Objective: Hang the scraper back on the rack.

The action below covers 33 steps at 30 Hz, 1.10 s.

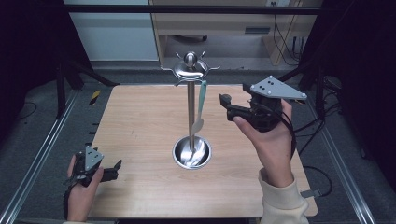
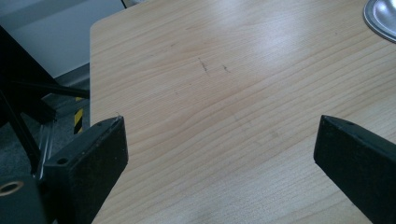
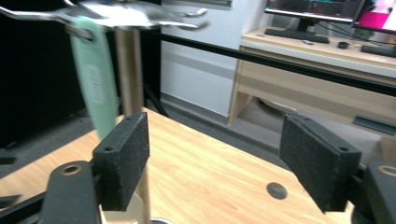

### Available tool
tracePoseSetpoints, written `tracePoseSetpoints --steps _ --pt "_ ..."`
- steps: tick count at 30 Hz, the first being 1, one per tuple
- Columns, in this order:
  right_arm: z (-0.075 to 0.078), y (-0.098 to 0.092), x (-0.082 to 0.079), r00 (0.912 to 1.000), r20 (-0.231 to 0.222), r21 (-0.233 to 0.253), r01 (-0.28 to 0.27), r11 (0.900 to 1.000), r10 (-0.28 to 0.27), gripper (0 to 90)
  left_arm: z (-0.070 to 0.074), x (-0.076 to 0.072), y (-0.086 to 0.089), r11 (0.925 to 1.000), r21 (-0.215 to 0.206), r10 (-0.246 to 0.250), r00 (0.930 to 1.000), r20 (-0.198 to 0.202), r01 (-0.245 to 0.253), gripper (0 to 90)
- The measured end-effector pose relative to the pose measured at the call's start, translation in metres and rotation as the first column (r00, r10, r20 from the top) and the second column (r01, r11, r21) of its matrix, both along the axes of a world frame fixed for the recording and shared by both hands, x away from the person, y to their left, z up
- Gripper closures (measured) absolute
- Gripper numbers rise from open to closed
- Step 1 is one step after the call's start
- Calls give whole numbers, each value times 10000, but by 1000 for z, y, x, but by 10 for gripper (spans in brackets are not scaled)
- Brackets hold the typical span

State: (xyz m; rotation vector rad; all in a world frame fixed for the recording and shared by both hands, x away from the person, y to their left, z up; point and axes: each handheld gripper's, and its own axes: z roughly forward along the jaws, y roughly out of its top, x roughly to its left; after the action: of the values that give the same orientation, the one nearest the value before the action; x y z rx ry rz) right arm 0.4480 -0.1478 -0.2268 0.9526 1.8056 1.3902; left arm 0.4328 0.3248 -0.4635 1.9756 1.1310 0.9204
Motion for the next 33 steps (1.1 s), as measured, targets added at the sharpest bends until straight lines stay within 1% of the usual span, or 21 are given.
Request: tracePoseSetpoints --steps 3,5,7,8,11,15,20,24,28,29,30,32,33 --pt "-3 -4 3 9996 -41 -80 286 9996 -287 199 0 0 0 10000 23 -2 10000 -30 2 26" --pt "-5 -6 6 9992 -29 -162 393 9991 -393 165 0 0 0 10000 28 3 10000 -28 -3 26" --pt "-7 -9 8 9989 -116 -376 452 9983 -457 129 0 0 1 10000 36 32 10000 -22 -32 26" --pt "-7 -10 8 9988 -113 -407 479 9980 -484 118 0 1 1 10000 40 36 10000 -26 -35 26" --pt "-9 -17 9 9985 -176 -300 505 9983 -511 92 0 0 1 10000 35 58 10000 -19 -58 26" --pt "-14 -25 13 9975 -338 -217 616 9979 -623 89 0 0 1 10000 44 59 10000 -11 -59 26" --pt "-23 -30 22 9955 -607 -291 710 9970 -727 73 0 1 1 10000 56 36 10000 -72 -35 26" --pt "-30 -33 29 9928 -715 -293 940 9951 -959 72 0 0 1 10000 44 51 10000 -49 -50 26" --pt "-37 -35 34 9882 -729 -353 1326 9905 -1349 85 0 1 1 10000 38 80 10000 -50 -80 26" --pt "-39 -36 35 9867 -740 -352 1424 9892 -1447 101 0 1 1 10000 42 85 10000 -45 -85 26" --pt "-41 -37 37 9854 -790 -352 1482 9883 -1506 119 0 0 1 10000 51 85 10000 -52 -85 26" --pt "-44 -38 39 9829 -1017 -329 1509 9880 -1535 117 0 0 1 9999 52 89 10000 -40 -89 26" --pt "-45 -38 40 9823 -1006 -354 1549 9873 -1578 118 0 0 1 9999 71 89 10000 -18 -88 26"
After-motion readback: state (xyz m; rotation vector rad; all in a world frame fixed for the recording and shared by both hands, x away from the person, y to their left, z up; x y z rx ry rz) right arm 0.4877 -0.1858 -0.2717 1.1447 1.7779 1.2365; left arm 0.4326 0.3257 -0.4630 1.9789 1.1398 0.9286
